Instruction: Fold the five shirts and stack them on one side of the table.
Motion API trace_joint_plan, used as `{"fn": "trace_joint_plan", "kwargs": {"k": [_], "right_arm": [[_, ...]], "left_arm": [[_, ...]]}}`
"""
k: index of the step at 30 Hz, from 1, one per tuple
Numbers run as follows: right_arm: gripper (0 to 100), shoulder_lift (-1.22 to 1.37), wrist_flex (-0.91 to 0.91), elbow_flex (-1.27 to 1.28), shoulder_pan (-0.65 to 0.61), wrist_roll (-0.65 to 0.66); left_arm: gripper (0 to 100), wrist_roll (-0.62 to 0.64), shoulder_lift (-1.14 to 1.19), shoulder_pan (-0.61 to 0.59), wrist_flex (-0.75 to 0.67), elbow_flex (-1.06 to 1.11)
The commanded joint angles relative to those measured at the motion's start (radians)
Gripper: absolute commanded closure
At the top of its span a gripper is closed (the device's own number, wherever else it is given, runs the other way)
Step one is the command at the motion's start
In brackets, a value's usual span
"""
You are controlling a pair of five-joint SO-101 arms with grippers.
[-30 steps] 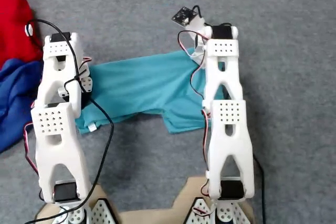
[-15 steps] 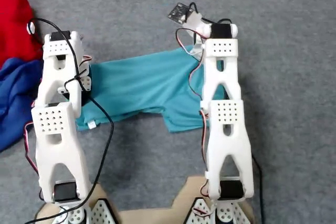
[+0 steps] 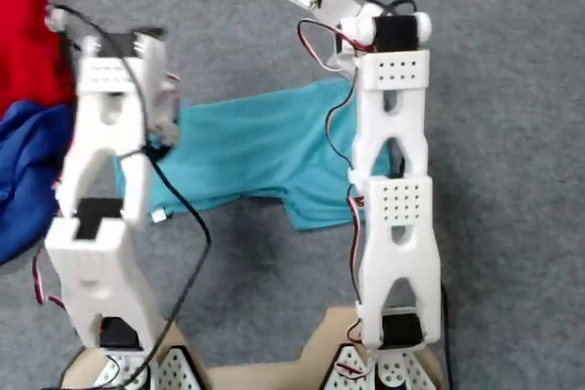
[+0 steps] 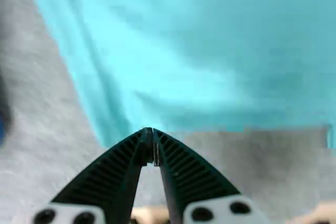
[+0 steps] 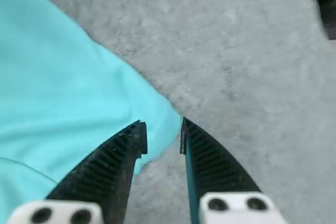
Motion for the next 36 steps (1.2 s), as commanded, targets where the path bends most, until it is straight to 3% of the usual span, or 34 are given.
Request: {"fn": "trace_joint_plan", "kwargs": {"k": [1,9,17,25,28,36], "right_arm": [[86.8,-0.173,0.017,0.091,-0.01,0.005],[86.5,-0.541,0.012,0.634,-0.01,0.011],[86.5,-0.849,0.009,1.018,-0.012,0.012],[86.4,-1.11,-0.048,1.442,-0.012,0.066],[86.4,-1.231,-0.081,1.62,-0.021,0.115],[85.6,-1.563,-0.213,2.164,-0.093,0.249]], "left_arm": [[98,0.04,-0.163,0.109,-0.032,0.164],[98,0.029,-0.395,0.112,-0.186,0.459],[98,-0.037,-0.616,0.112,-0.308,0.766],[98,-0.061,-0.816,0.109,-0.336,0.979],[98,-0.063,-0.852,0.055,-0.345,1.01],[98,-0.103,-0.863,-0.233,-0.404,1.056]]}}
